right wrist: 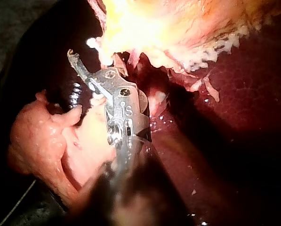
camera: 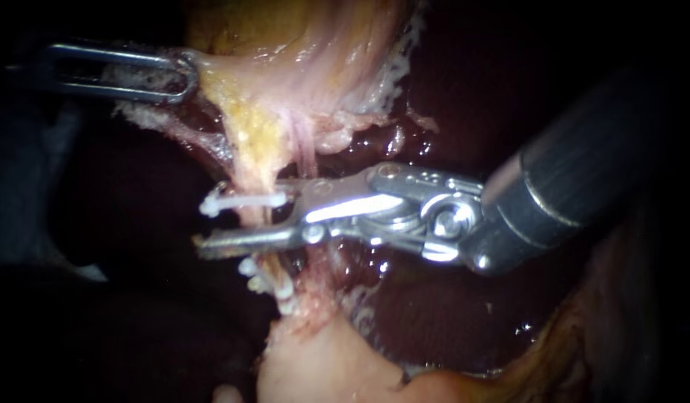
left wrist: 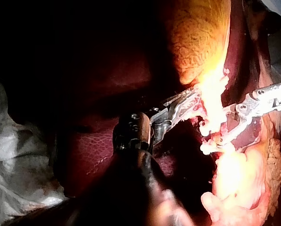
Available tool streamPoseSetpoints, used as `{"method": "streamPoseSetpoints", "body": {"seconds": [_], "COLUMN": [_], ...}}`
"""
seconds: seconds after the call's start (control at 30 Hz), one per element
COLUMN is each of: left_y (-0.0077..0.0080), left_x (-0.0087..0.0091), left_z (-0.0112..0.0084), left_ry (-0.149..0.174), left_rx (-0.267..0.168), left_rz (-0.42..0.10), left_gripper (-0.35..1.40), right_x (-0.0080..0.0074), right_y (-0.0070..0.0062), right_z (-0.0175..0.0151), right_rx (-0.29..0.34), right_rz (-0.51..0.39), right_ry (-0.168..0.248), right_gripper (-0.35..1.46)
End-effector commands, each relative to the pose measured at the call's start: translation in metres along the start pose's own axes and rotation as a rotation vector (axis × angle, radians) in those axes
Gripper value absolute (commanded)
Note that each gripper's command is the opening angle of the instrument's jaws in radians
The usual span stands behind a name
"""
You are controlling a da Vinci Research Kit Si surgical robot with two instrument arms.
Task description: Going back third clip left tube
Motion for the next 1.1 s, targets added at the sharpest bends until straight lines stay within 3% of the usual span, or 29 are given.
{"method": "streamPoseSetpoints", "body": {"seconds": [0.03,0.47,0.9,1.1], "left_y": [0.0000,0.0000,0.0000,0.0000], "left_x": [0.0000,-0.0001,-0.0001,-0.0001], "left_z": [0.0000,-0.0002,-0.0002,-0.0002], "left_ry": [0.000,-0.001,-0.001,-0.001], "left_rx": [0.000,-0.001,-0.001,-0.001], "left_rz": [0.001,0.001,0.001,0.001], "left_gripper": [-0.35,-0.35,-0.35,-0.35], "right_x": [-0.0002,-0.0018,-0.0023,-0.0021], "right_y": [0.0000,-0.0023,-0.0038,-0.0039], "right_z": [-0.0004,-0.0101,-0.0181,-0.0196], "right_rx": [-0.003,0.004,0.012,0.005], "right_rz": [-0.011,-0.287,-0.376,-0.388], "right_ry": [-0.002,-0.014,-0.019,-0.020], "right_gripper": [0.50,0.50,0.50,0.50]}}
